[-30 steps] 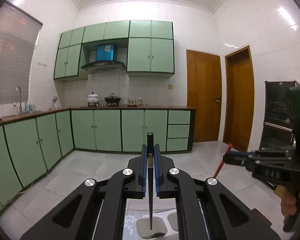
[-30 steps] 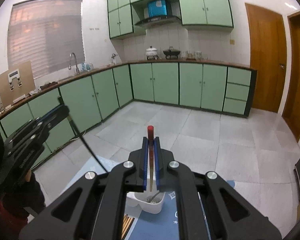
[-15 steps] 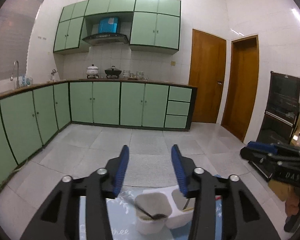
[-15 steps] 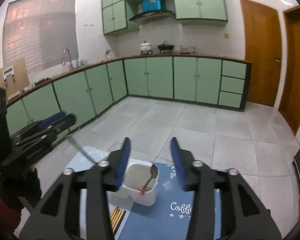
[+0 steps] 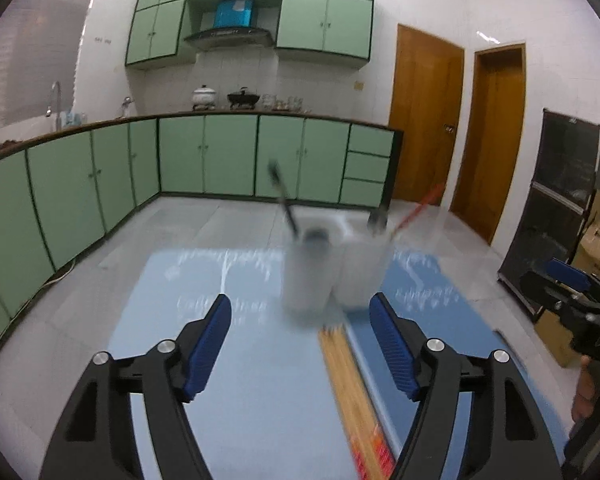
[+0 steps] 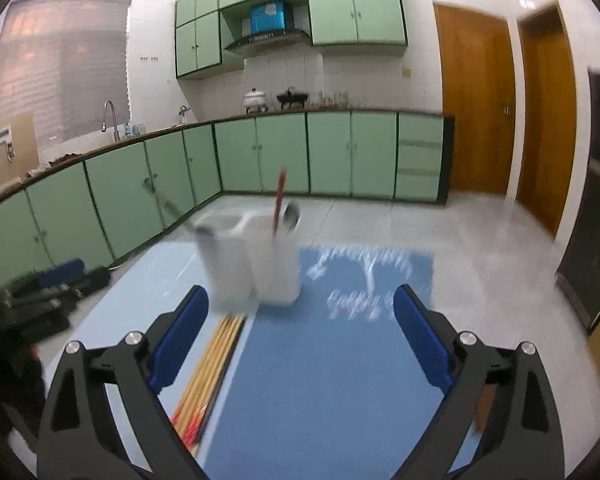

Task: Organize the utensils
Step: 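Move both tools back toward the remaining wooden chopsticks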

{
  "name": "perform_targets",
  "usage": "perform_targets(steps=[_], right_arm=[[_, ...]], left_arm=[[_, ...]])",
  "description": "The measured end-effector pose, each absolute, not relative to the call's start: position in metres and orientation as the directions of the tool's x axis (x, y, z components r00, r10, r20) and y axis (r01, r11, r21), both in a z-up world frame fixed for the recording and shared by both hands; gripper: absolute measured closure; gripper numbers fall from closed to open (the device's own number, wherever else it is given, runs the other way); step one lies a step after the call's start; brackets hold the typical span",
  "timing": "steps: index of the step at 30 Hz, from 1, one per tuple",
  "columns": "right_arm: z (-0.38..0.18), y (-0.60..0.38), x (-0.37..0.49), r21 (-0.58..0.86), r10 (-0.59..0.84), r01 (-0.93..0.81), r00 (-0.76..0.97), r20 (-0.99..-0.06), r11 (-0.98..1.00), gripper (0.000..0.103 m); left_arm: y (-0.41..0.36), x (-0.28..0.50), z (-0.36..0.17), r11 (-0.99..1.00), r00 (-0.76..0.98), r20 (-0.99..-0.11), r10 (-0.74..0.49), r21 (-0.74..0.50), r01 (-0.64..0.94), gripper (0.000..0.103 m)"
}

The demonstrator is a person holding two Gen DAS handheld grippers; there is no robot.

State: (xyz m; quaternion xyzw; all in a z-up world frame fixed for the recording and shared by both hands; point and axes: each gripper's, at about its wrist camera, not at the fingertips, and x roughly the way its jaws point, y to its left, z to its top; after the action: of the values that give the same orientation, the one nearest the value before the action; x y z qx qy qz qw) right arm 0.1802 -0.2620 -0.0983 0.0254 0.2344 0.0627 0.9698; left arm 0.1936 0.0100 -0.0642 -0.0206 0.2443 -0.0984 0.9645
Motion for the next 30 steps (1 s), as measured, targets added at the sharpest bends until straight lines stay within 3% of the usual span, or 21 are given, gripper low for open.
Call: perform_targets(steps=[5, 9, 22, 30], right_arm=[[-0.143, -0.242, 0.167, 0.096, 0.119, -0.081, 0.843, -0.524, 0.992, 0.012], [-0.173, -0.225, 0.157, 0.108, 0.146, -0.101, 0.792, -0.593, 0.989, 0.024], [-0.214, -0.177, 0.143, 0.047, 0.17, -0.193, 0.696, -0.697, 0.98, 0.047], [-0.22, -0.177, 0.144, 0.019, 0.152, -0.199, 0.676, -0.721, 0.98, 0.049]], left_arm=[[0.013, 0.177, -0.11, 0.986, 0.81, -0.563, -0.165, -0.083, 0.143, 0.033], [0.016, 0.162, -0.133, 0.988, 0.778, -0.608, -0.156, -0.078, 0.137, 0.033], [0.018, 0.151, -0.149, 0.992, 0.768, -0.629, -0.121, -0.059, 0.107, 0.033], [0.014, 0.154, -0.153, 0.991, 0.755, -0.644, -0.127, -0.051, 0.124, 0.033]])
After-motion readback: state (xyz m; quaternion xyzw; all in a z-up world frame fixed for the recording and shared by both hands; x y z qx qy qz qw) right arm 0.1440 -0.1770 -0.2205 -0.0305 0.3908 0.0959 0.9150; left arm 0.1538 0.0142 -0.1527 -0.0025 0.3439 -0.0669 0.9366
